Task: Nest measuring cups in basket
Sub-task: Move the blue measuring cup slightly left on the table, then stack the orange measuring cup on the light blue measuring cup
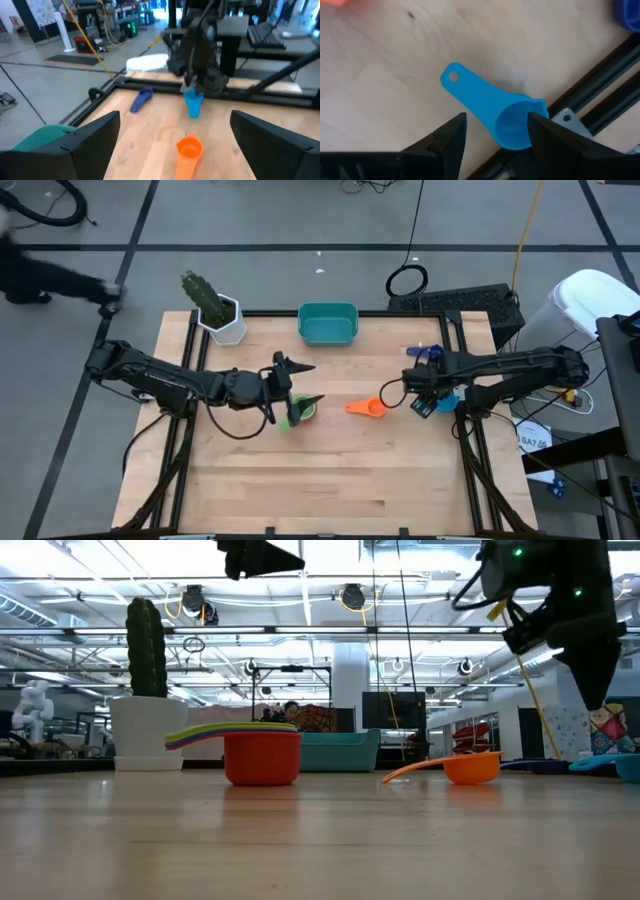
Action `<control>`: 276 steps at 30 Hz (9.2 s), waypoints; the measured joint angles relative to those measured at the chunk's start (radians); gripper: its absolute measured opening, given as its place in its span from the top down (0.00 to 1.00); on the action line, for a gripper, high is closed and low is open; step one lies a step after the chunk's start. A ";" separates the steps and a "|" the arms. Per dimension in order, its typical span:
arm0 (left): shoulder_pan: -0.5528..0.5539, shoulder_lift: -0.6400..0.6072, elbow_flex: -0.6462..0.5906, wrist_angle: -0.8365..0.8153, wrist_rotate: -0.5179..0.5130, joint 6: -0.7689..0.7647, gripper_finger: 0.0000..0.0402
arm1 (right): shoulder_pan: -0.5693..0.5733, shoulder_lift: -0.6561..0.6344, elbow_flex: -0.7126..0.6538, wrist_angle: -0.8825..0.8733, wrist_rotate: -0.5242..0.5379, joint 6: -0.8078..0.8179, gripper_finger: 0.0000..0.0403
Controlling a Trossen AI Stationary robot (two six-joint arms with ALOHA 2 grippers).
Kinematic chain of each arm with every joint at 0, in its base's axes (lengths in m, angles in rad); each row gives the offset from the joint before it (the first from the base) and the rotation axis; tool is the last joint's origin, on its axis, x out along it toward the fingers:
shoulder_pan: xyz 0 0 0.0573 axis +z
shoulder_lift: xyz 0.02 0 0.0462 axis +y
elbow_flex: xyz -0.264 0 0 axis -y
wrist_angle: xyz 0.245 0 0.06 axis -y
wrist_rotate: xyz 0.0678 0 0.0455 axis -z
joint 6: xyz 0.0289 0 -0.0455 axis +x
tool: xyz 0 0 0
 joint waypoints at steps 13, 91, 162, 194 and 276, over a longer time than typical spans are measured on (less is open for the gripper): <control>0.043 -0.011 0.000 0.038 0.001 0.025 0.06 | 0.009 -0.089 -0.016 -0.009 0.002 0.098 0.50; -0.134 -0.010 0.000 0.040 -0.031 0.018 0.06 | 0.128 0.091 0.013 0.038 0.032 -0.217 0.50; -0.184 -0.010 0.000 -0.027 -0.032 -0.042 0.06 | -0.082 0.361 -0.130 0.175 0.054 -0.493 0.50; -0.184 -0.010 0.000 -0.027 -0.032 -0.050 0.06 | -0.068 0.361 0.128 0.417 0.112 -0.624 0.50; -0.190 -0.011 0.000 -0.086 -0.031 -0.074 0.06 | 0.080 0.381 0.140 0.172 0.072 -0.271 1.00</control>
